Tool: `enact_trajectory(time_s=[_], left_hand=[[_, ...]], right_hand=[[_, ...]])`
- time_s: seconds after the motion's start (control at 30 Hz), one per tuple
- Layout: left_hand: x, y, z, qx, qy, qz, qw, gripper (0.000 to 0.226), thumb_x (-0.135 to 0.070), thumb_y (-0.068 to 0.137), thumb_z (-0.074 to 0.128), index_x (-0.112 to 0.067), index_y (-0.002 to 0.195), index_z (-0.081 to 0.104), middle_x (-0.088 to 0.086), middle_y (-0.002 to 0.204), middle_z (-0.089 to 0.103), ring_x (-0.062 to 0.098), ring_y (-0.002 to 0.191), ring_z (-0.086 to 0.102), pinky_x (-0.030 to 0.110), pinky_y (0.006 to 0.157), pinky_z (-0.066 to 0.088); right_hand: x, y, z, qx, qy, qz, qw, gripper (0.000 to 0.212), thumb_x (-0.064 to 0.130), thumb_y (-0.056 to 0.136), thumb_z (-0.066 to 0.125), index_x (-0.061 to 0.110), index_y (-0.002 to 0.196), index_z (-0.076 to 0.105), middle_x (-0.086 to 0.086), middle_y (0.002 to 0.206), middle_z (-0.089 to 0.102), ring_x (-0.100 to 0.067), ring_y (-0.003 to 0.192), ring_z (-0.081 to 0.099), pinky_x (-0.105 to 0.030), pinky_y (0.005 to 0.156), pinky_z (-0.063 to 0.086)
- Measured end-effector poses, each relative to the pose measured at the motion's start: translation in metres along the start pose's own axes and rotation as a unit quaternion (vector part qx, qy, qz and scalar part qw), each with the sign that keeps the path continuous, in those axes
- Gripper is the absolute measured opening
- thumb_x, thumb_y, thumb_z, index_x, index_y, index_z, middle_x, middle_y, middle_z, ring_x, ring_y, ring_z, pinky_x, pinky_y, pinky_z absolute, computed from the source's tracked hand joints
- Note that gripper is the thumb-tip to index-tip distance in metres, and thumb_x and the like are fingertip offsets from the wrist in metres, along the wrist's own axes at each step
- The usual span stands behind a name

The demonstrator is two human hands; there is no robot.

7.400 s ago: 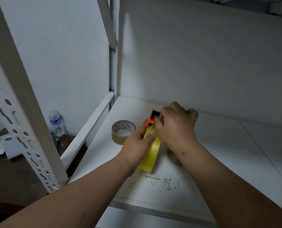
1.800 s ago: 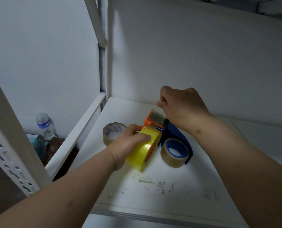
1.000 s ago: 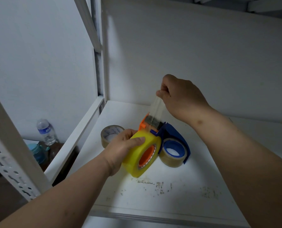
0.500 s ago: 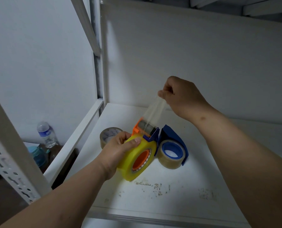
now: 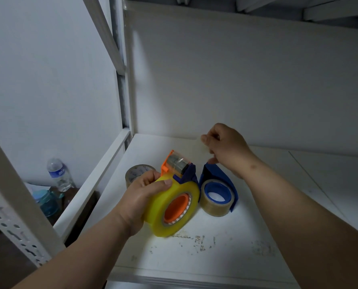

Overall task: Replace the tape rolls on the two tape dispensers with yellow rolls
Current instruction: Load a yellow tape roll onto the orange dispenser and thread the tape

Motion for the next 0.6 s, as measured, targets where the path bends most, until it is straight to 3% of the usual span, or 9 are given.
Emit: enact_trajectory(time_s=[0.07, 0.13, 0.23, 0.37, 0.47, 0.6], left_hand=[[0.0, 0.0, 0.001, 0.001, -0.014, 0.001, 1.0, 0.034, -0.027, 0.067, 0.076, -0.015, 0.097, 0.065, 0.024, 0.108, 0.072, 0.045, 0.094, 0.068, 0.055, 0.083, 0.055], [-0.002, -0.001, 0.003, 0.004, -0.024, 0.007, 1.0, 0.029, -0.025, 0.068, 0.074, -0.015, 0.094, 0.065, 0.025, 0.107, 0.072, 0.042, 0.089, 0.069, 0.049, 0.078, 0.056], [-0.003, -0.001, 0.003, 0.007, -0.031, 0.015, 0.999, 0.035, -0.024, 0.067, 0.075, -0.012, 0.098, 0.063, 0.027, 0.109, 0.071, 0.044, 0.091, 0.068, 0.051, 0.08, 0.056], [-0.003, -0.001, 0.003, 0.003, -0.028, 0.021, 0.999, 0.05, -0.031, 0.056, 0.081, -0.012, 0.099, 0.065, 0.024, 0.106, 0.073, 0.043, 0.091, 0.069, 0.052, 0.08, 0.056], [-0.002, 0.001, 0.004, 0.001, -0.042, 0.023, 0.999, 0.036, -0.025, 0.061, 0.079, -0.015, 0.094, 0.067, 0.02, 0.101, 0.075, 0.038, 0.085, 0.071, 0.044, 0.072, 0.059], [-0.004, 0.0, 0.007, 0.0, -0.046, 0.027, 0.999, 0.053, -0.033, 0.051, 0.081, -0.015, 0.099, 0.066, 0.021, 0.103, 0.074, 0.039, 0.088, 0.07, 0.047, 0.076, 0.058]], right_hand=[[-0.018, -0.004, 0.013, 0.007, 0.072, 0.047, 0.996, 0.019, 0.028, 0.093, 0.055, 0.016, 0.079, 0.05, -0.005, 0.076, 0.053, -0.018, 0.064, 0.057, -0.023, 0.047, 0.054], [-0.035, -0.01, 0.028, 0.017, 0.14, 0.092, 0.986, 0.019, 0.026, 0.093, 0.055, 0.013, 0.08, 0.049, -0.006, 0.075, 0.05, -0.017, 0.063, 0.053, -0.029, 0.051, 0.057], [-0.05, -0.015, 0.043, 0.027, 0.19, 0.129, 0.973, 0.019, 0.024, 0.093, 0.056, 0.011, 0.081, 0.049, -0.007, 0.071, 0.048, -0.015, 0.06, 0.05, -0.03, 0.051, 0.056], [-0.053, -0.019, 0.051, 0.03, 0.167, 0.107, 0.98, 0.019, 0.027, 0.092, 0.056, 0.016, 0.078, 0.05, -0.003, 0.069, 0.052, -0.012, 0.054, 0.05, -0.021, 0.046, 0.048], [-0.047, -0.022, 0.053, 0.023, 0.106, 0.066, 0.992, 0.02, 0.033, 0.091, 0.055, 0.021, 0.076, 0.051, 0.001, 0.065, 0.055, -0.012, 0.053, 0.05, -0.029, 0.053, 0.044], [-0.04, -0.026, 0.057, 0.028, 0.088, 0.039, 0.995, 0.016, 0.041, 0.08, 0.05, 0.028, 0.071, 0.051, 0.003, 0.067, 0.058, -0.015, 0.061, 0.052, -0.035, 0.061, 0.043]])
Point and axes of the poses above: each hand's wrist, its own y-axis towards the middle knuckle, its own z-axis out of the palm, x = y × z, the point moved 10 cm from there along y, towards the middle knuckle
